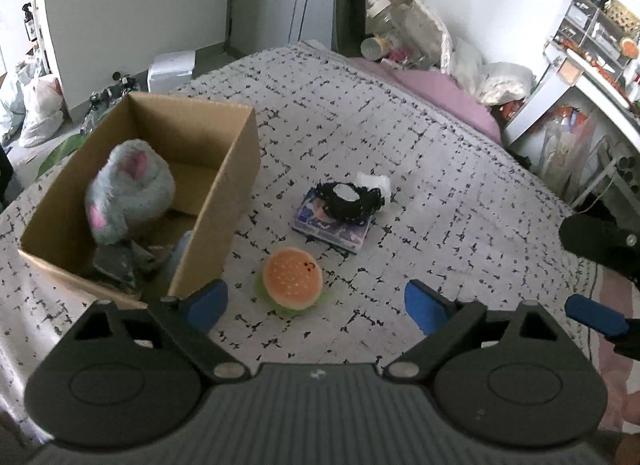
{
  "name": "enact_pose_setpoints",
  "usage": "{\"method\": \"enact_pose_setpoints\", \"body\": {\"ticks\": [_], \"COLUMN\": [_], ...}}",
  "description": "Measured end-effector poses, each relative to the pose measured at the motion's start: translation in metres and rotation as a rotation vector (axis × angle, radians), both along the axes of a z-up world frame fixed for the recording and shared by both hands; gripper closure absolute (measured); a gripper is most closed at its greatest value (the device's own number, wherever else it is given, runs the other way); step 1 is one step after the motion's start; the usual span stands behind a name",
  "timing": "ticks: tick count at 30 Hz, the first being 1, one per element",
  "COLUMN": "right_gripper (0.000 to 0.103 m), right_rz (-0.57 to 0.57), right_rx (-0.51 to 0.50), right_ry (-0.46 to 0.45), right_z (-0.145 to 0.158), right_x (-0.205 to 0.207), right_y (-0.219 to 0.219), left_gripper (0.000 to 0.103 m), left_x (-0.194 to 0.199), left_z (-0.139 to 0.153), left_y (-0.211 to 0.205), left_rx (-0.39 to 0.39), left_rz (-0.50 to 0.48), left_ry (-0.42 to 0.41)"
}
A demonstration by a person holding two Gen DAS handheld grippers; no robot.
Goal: Organize soft objects
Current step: 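Lower the left tool onto the orange burger plush and close it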
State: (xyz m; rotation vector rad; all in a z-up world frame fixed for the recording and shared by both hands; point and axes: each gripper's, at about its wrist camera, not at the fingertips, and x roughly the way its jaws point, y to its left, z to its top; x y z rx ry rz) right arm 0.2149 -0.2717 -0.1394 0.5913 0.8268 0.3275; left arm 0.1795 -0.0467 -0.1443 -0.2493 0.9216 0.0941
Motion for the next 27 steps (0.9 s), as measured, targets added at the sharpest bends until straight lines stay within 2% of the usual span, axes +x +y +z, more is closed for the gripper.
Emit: {"method": "enact_pose_setpoints", "body": {"ticks": [5, 15, 19, 27], "right_gripper": [0.0, 0.001, 0.001, 0.001], "right_rz": [0.004, -0.006, -0.008, 0.013], "right_rx": [-0.01, 0.038, 0.064, 0.084], "right_ry": [0.028, 0.086, 0.105, 0.142], "right_z": [-0.012, -0.032, -0.039, -0.053], "right_x": [0.013, 0.03, 0.036, 0.049], "right_y": [0.005, 0.0, -0.004, -0.004], "left_gripper": [0.012, 0.014, 0.019, 0.02], "left_x": [0.01, 0.026, 0.032, 0.039], "left_z": [-0.015, -0.039, -0.051, -0.067], "left_y": [-0.005, -0.012, -0.014, -0.014], "left_rx": [0.003, 0.02, 0.029, 0.061], "left_rz": [0.019, 0.067, 0.086, 0.117], "left_ry": [0.028, 0.06, 0.081, 0.1]}}
